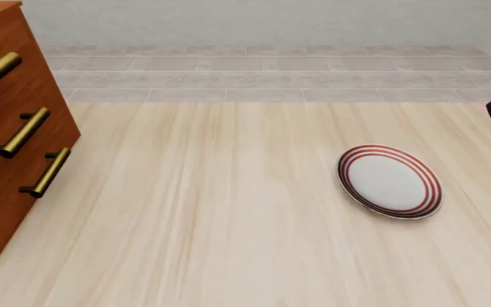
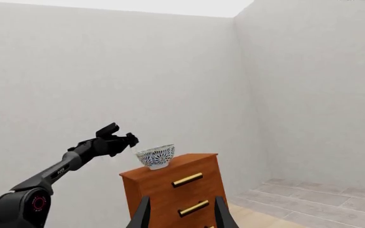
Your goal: Put the bowl on top of the cabinet.
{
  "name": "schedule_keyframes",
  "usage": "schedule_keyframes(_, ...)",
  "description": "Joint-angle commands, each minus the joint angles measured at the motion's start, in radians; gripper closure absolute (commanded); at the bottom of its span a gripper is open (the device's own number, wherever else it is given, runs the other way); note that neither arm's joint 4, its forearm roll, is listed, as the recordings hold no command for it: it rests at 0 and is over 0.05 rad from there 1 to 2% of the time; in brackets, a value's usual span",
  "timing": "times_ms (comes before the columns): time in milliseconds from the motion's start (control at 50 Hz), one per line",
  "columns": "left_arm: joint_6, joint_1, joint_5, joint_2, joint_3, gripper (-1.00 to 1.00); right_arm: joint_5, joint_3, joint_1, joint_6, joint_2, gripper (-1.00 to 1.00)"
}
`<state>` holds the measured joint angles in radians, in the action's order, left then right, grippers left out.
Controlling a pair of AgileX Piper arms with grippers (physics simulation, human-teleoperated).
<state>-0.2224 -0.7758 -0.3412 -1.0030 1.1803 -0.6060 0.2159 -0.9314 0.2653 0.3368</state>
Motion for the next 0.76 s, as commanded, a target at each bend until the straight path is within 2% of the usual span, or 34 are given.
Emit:
schedule_keyframes(20,-0.011,0.022,-0.040,0.014,0.056,-1.00,-0.018,-0.001,0.001,0.002,0.015,-1.00)
schedule_keyframes(160,-0.024,0.037,-0.063,0.019,0.092,-1.00,-0.030,0.001,0.000,0.002,0.029,-1.00)
schedule_keyframes(440,-0.005,0.063,-0.117,0.042,0.144,-1.00,-0.028,0.001,0.000,0.006,0.022,-1.00)
schedule_keyframes(760,-0.041,0.114,-0.152,0.075,0.178,-1.00,-0.013,0.004,-0.001,0.006,0.008,-1.00)
